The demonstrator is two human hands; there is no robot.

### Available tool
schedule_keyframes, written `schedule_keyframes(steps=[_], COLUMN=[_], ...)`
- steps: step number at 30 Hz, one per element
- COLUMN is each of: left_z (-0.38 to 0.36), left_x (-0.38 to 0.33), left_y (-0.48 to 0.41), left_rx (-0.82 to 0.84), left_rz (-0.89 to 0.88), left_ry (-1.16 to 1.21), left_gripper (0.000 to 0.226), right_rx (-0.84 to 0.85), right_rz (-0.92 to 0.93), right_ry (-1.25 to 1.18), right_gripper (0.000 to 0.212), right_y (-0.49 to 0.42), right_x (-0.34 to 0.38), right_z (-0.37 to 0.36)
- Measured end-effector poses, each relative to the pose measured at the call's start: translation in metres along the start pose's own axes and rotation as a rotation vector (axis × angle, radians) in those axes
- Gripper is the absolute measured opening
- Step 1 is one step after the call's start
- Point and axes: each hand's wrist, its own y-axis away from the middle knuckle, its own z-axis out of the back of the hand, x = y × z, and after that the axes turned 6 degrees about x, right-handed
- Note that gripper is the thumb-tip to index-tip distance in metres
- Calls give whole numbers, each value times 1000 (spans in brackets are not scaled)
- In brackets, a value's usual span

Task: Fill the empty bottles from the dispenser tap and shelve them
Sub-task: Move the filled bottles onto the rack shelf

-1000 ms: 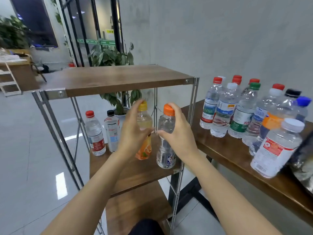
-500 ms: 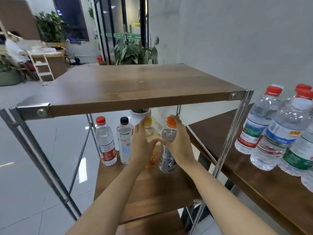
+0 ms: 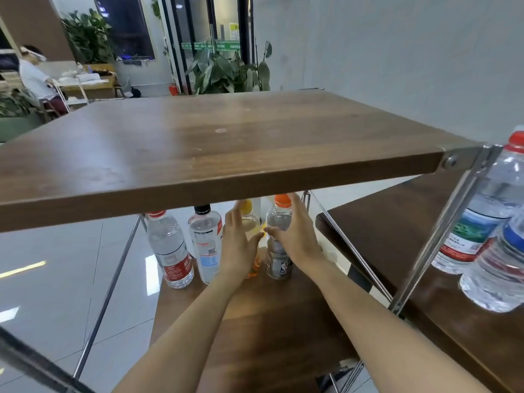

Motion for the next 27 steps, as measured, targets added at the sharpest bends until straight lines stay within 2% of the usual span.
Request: schedule_keyframes(steps=[10, 16, 20, 27], left_z=[-3, 4, 11, 32], left_x=[1, -8, -23, -71], left_y=[-1, 10, 31, 79], left_rx=[0, -2, -56, -48], left_rz=[20, -24, -104, -182], left_ry=[-35, -68, -94, -82], left_gripper=[83, 80, 75, 46], right_rx=[90, 85, 48, -27], right_rz=[2, 19, 23, 22], right_ry=[-1, 252, 334, 405], right_gripper=[91, 85, 90, 62], right_y=[-12, -5, 32, 109], right_x=[-12, 1, 15, 63], right_z=[-2, 10, 17, 50])
